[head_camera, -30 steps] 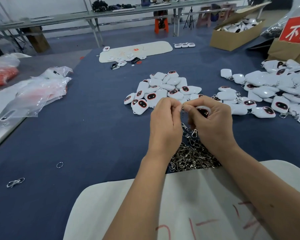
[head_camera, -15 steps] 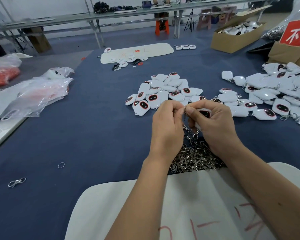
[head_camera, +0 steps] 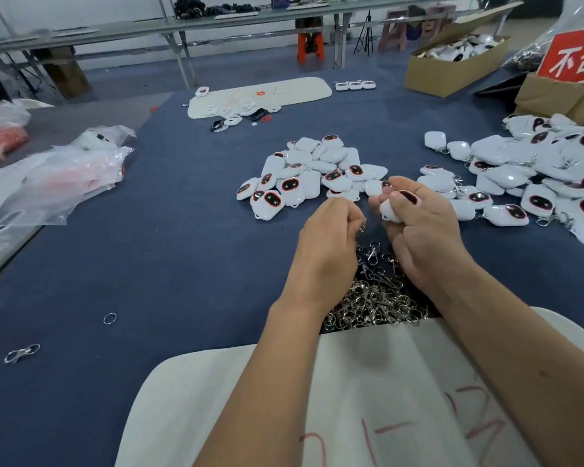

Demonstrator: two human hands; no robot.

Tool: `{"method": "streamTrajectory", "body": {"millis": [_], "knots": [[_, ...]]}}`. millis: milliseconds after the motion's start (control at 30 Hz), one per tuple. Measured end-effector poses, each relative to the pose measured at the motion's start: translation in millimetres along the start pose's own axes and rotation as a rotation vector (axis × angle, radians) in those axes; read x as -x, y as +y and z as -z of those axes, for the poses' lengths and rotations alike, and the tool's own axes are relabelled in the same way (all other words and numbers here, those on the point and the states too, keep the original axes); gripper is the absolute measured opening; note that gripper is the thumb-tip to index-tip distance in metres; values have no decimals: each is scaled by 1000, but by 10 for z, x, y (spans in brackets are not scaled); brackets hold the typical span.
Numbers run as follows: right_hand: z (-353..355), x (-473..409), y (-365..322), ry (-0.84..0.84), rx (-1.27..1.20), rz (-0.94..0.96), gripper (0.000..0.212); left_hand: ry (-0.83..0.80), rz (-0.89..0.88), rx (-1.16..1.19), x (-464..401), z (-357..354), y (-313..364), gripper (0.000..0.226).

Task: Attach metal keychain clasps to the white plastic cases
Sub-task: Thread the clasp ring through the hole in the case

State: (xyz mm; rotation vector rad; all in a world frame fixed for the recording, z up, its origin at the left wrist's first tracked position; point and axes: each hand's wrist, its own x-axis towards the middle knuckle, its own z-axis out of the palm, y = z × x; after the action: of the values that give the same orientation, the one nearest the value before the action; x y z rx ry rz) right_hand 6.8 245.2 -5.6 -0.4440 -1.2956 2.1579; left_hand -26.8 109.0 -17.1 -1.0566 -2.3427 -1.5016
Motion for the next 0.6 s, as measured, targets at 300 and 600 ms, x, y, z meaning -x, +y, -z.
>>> {"method": "streamTrajectory", "body": {"millis": [300, 600], "knots": [[10, 70, 0, -16, 368, 257, 19, -66, 39, 30, 6, -8, 4, 20], [23, 65, 78, -27, 654, 415, 9, -104, 46, -4, 5, -11, -3, 19]]}}
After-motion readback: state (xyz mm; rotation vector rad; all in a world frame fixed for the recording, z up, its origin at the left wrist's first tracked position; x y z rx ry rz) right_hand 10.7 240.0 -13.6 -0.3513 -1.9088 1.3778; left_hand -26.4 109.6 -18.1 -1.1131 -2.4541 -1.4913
